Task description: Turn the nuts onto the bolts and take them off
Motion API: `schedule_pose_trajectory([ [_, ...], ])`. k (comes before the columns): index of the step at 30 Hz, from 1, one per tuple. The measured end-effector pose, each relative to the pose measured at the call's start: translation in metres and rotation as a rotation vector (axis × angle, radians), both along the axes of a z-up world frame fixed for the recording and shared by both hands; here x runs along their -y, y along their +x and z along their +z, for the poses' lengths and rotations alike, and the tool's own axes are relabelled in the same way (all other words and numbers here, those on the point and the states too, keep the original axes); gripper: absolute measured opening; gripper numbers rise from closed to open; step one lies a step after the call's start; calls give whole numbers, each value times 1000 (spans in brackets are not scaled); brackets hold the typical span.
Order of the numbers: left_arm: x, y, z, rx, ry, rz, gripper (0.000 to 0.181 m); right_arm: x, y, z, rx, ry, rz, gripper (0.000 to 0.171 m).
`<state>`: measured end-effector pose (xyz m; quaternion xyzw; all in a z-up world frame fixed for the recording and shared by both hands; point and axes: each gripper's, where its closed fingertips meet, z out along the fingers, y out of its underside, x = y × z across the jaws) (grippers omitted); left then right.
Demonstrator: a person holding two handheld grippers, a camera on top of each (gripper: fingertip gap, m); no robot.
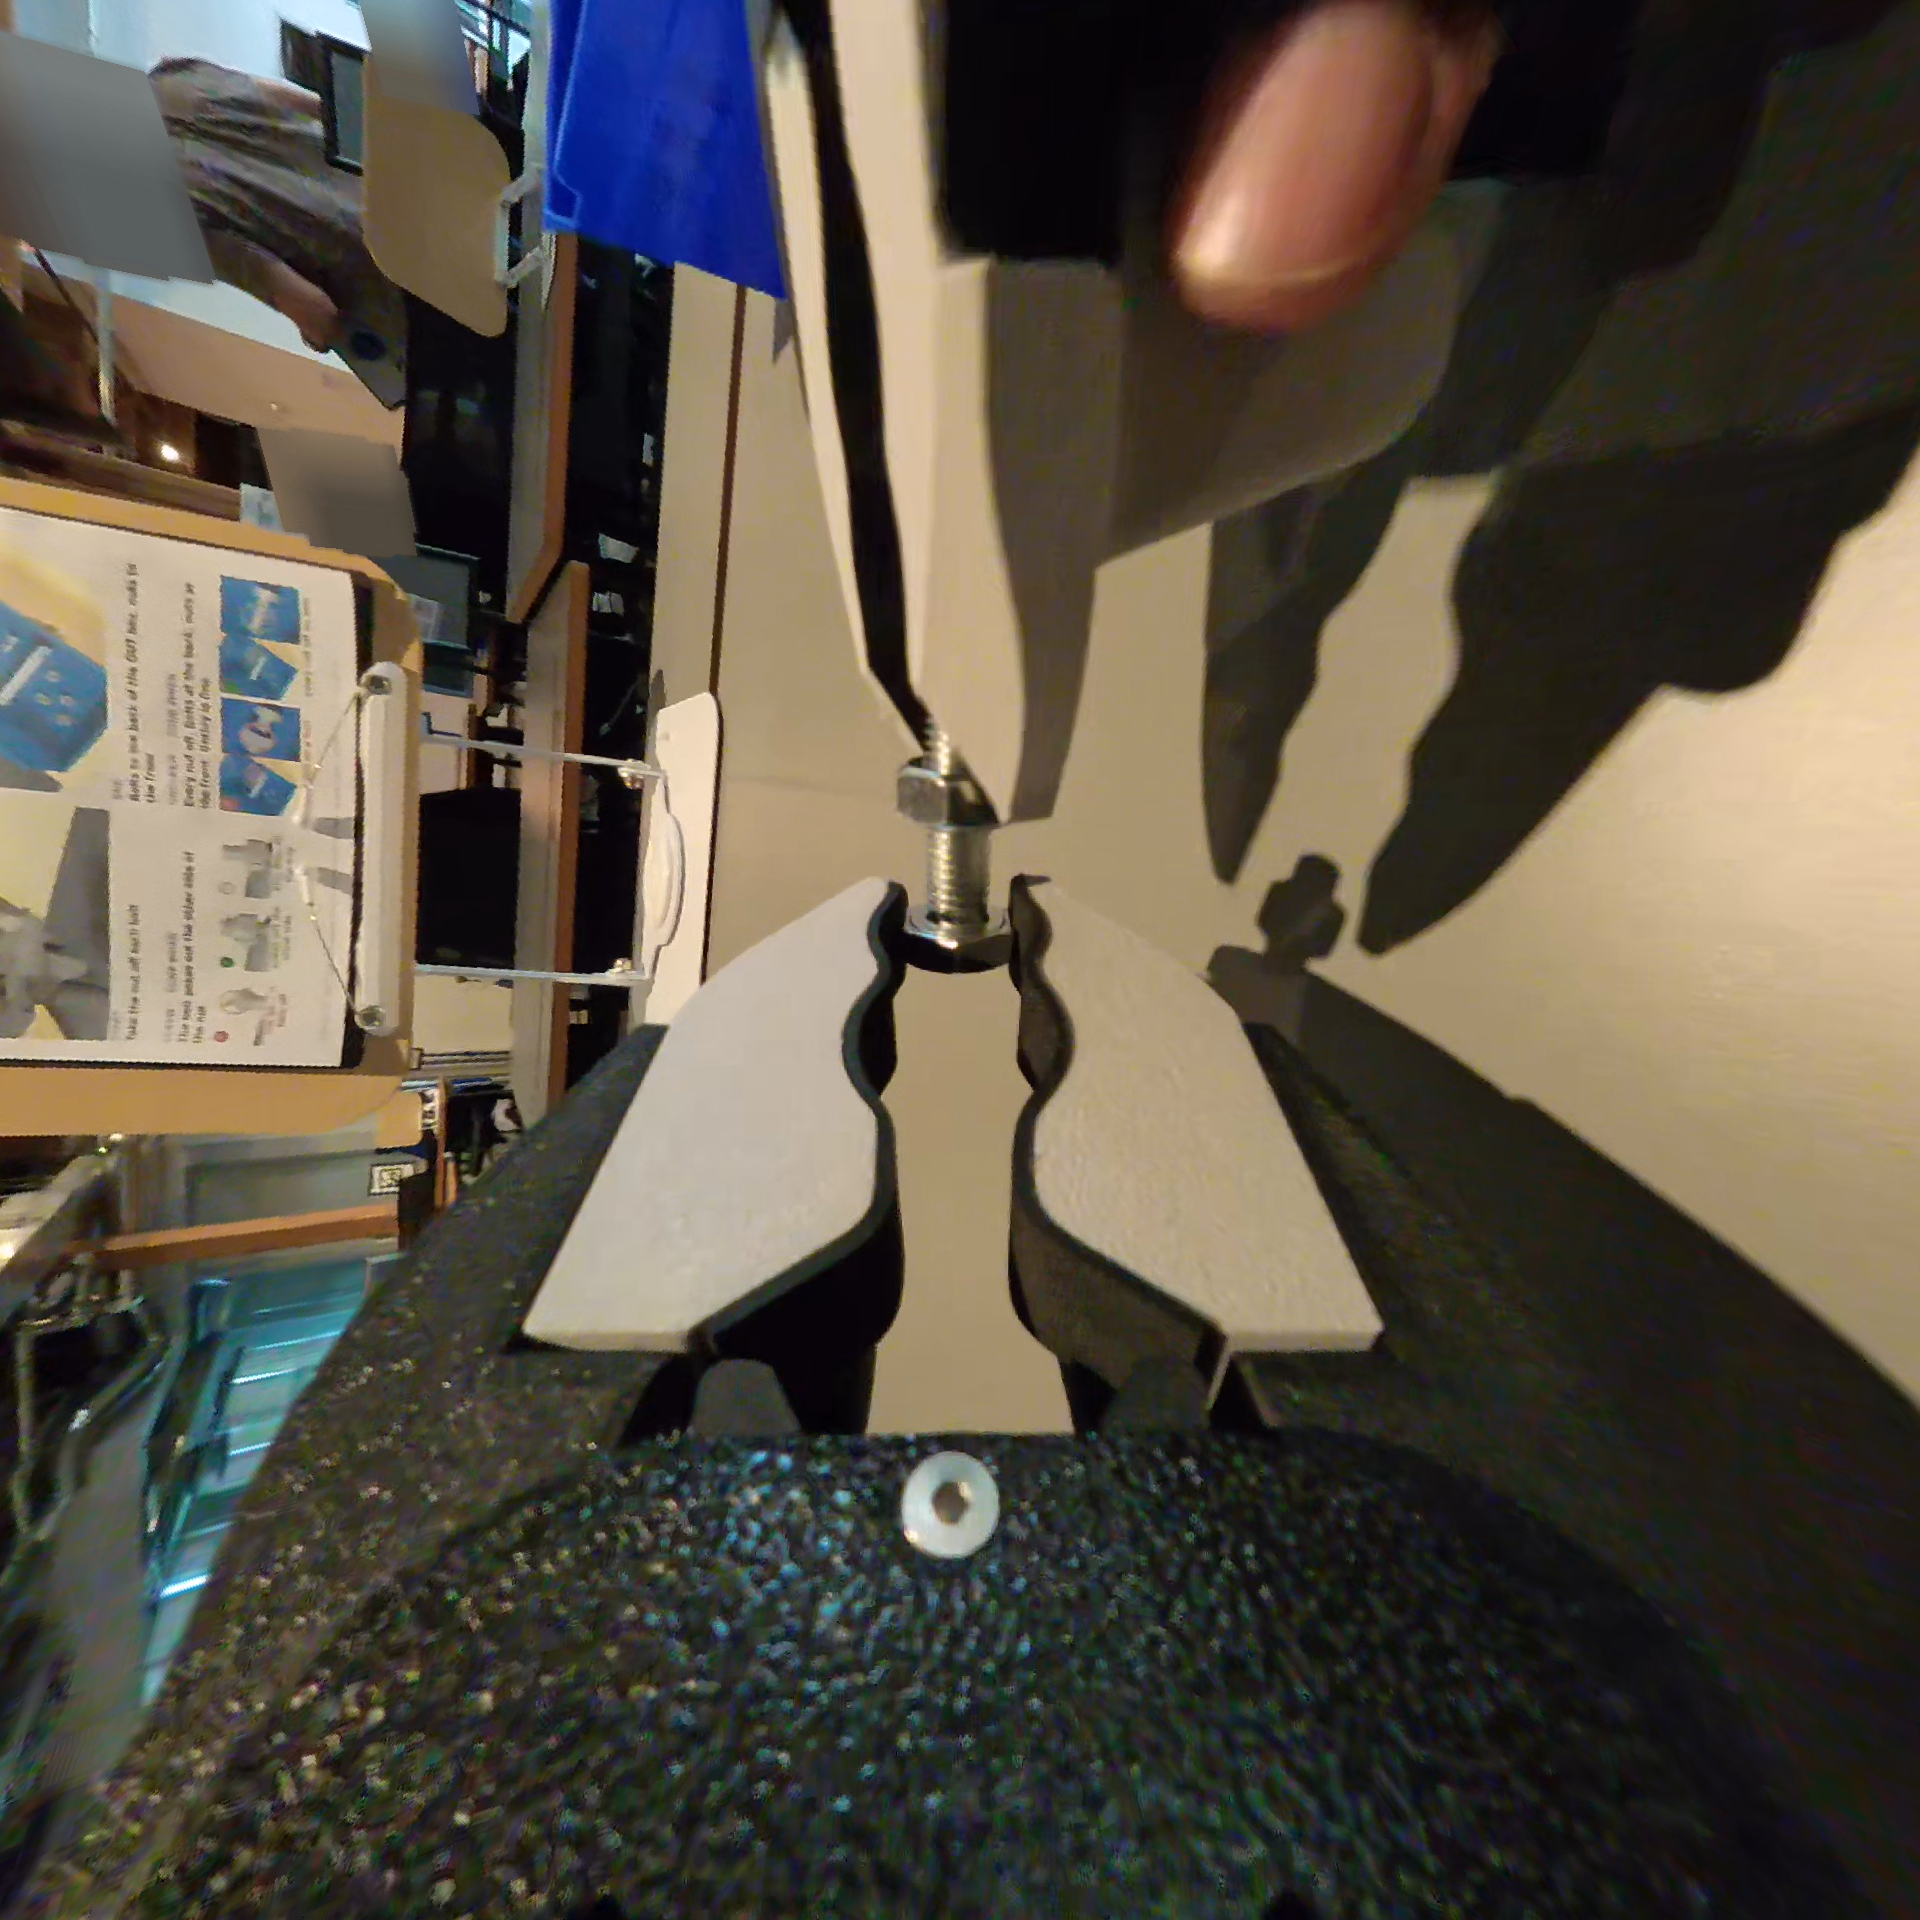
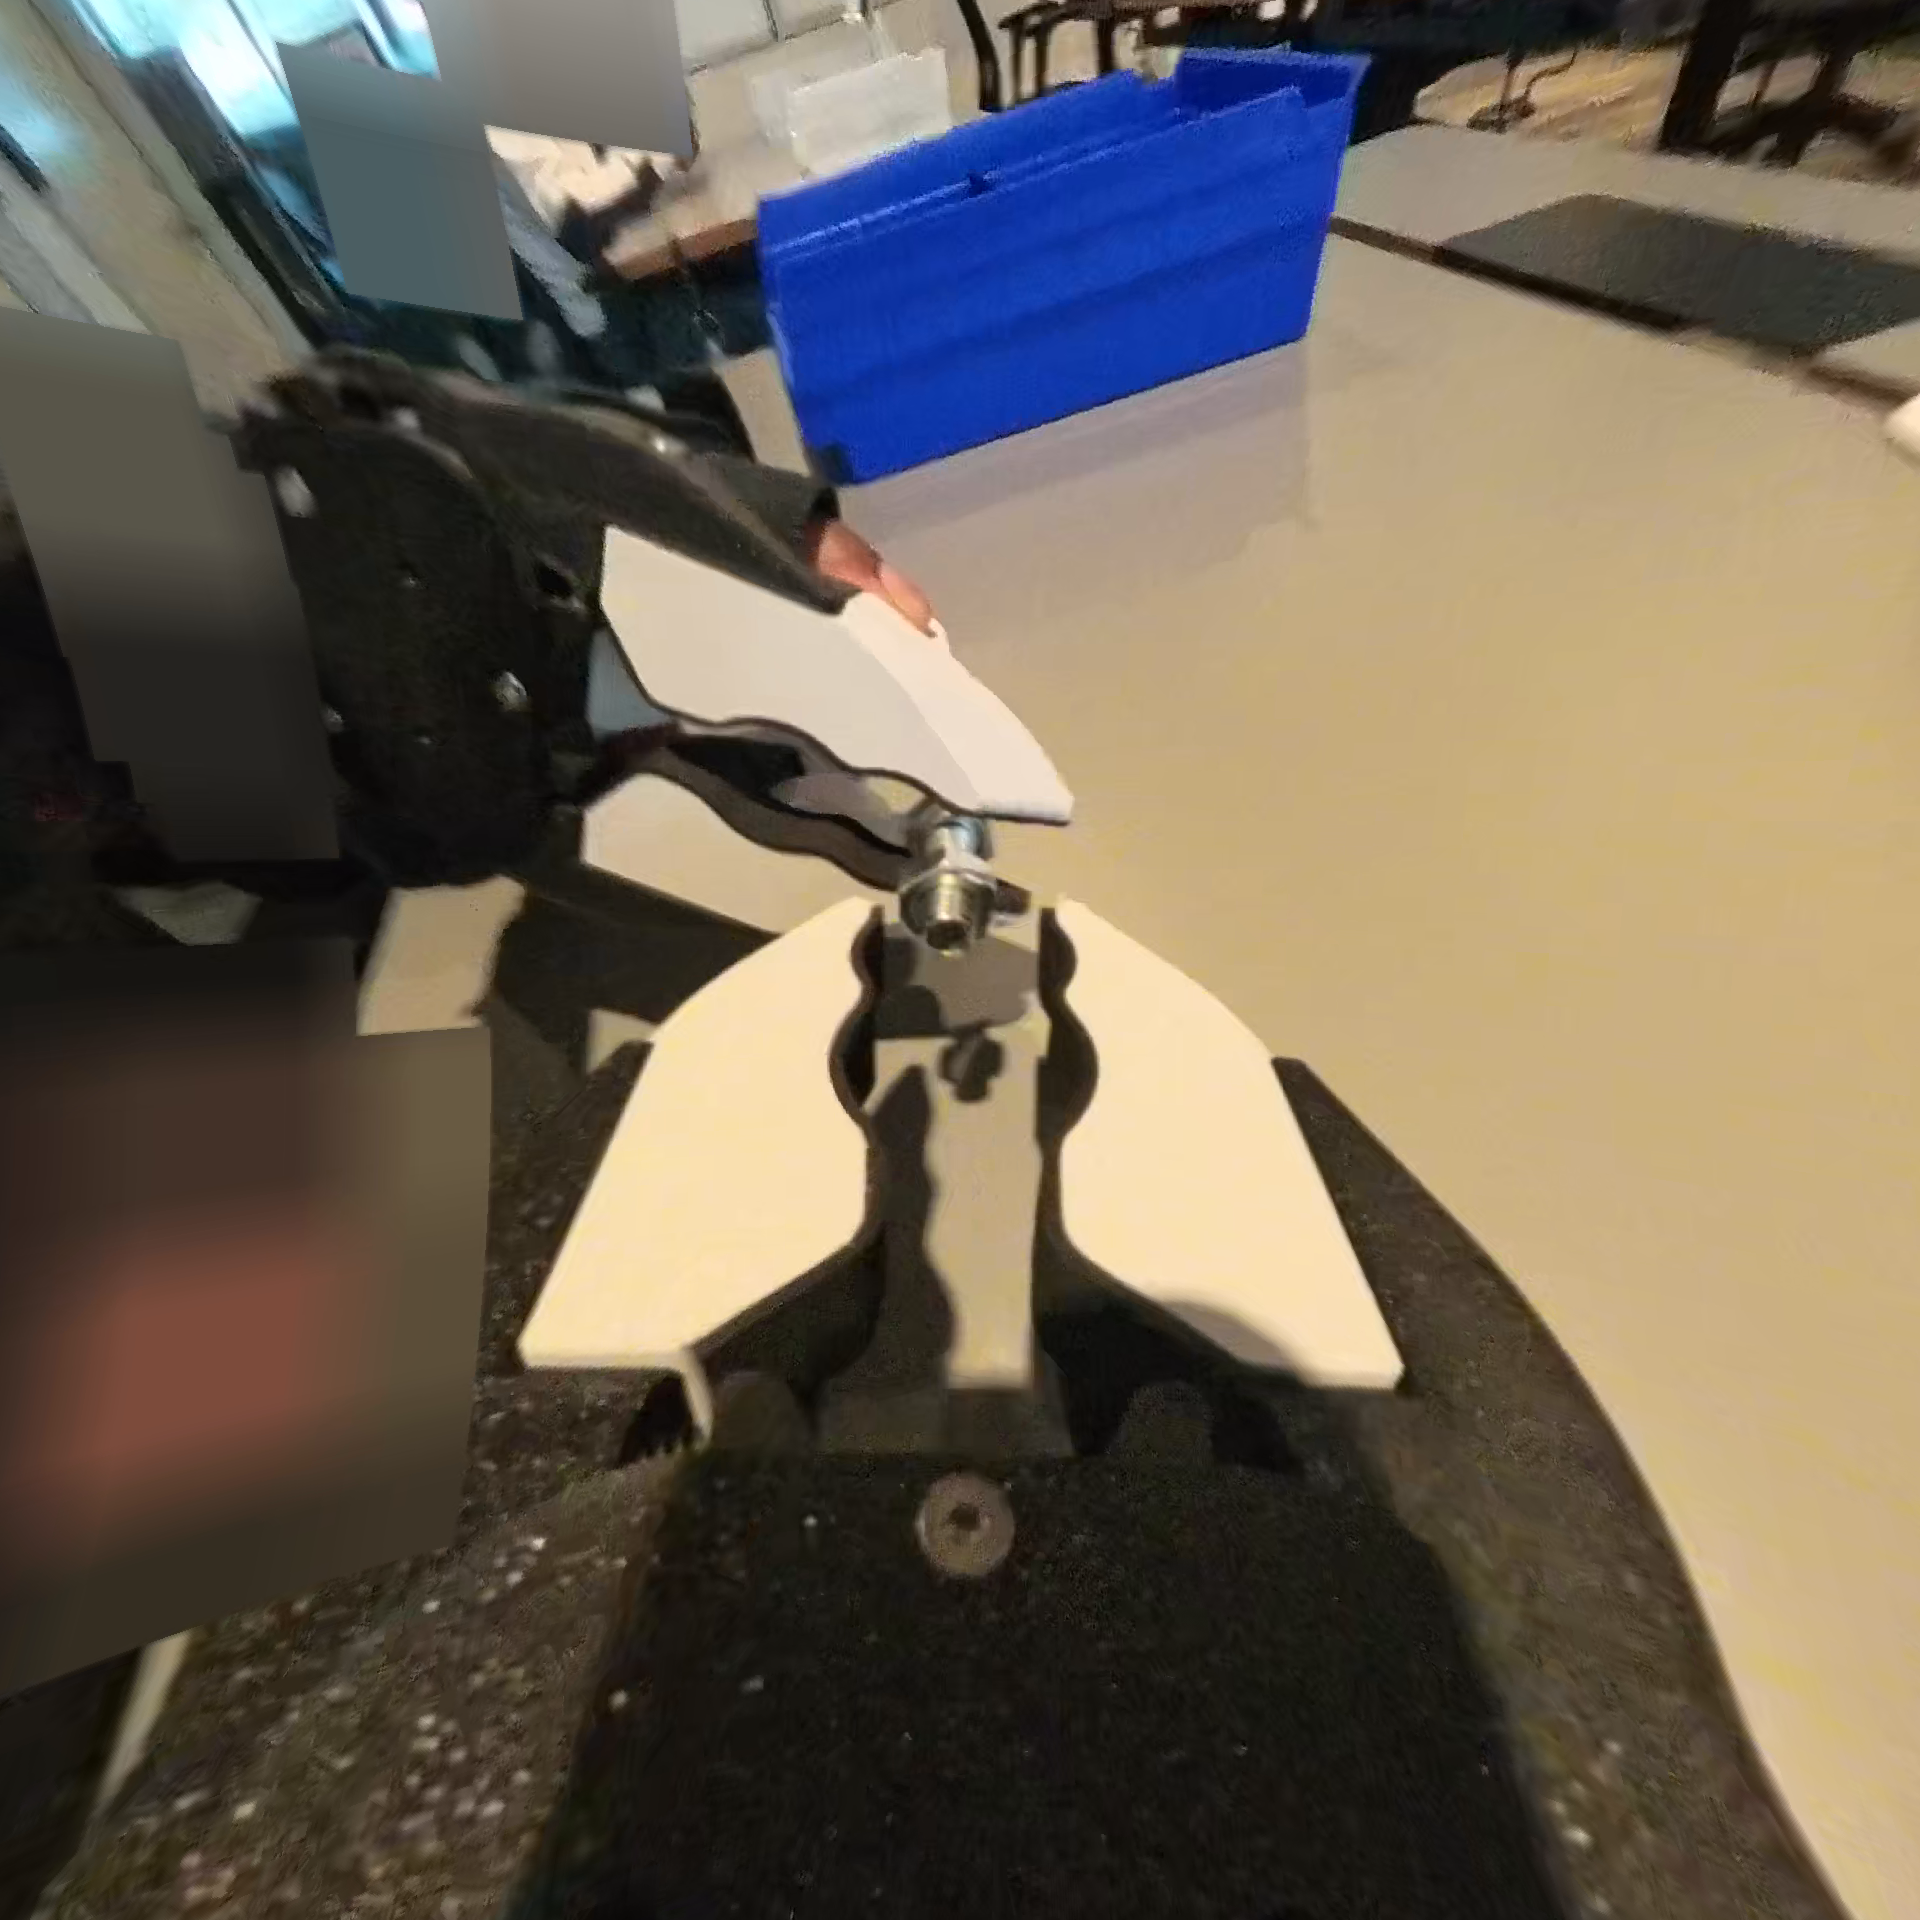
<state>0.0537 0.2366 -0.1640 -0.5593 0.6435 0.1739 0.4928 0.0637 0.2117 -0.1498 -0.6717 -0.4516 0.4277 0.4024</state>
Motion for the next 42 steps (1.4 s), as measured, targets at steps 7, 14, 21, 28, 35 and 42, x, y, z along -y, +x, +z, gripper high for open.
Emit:
schedule_pose_trajectory([
  [7, 4, 3, -2, 79, -101, -32, 19, -6, 11, 6, 295, 763, -56, 39],
  [14, 9, 7, -3, 103, -133, -85, 19, 5, 3, 1, 358, 914, 5, 29],
  [21, 8, 7, 1, 51, -40, -83, 19, 2, 1, -3, 363, 800, -43, 18],
  [28, 1, -1, 9, -34, 100, -13, 18, 3, -6, -2, 76, 81, -80, 18],
  [35, 3, 1, 7, 52, 1, -35, 19, -5, 2, -1, 104, 212, -61, 54],
  [42, 9, 6, 3, 94, -84, -77, 19, 0, 3, 5, 328, 784, -58, 36],
])
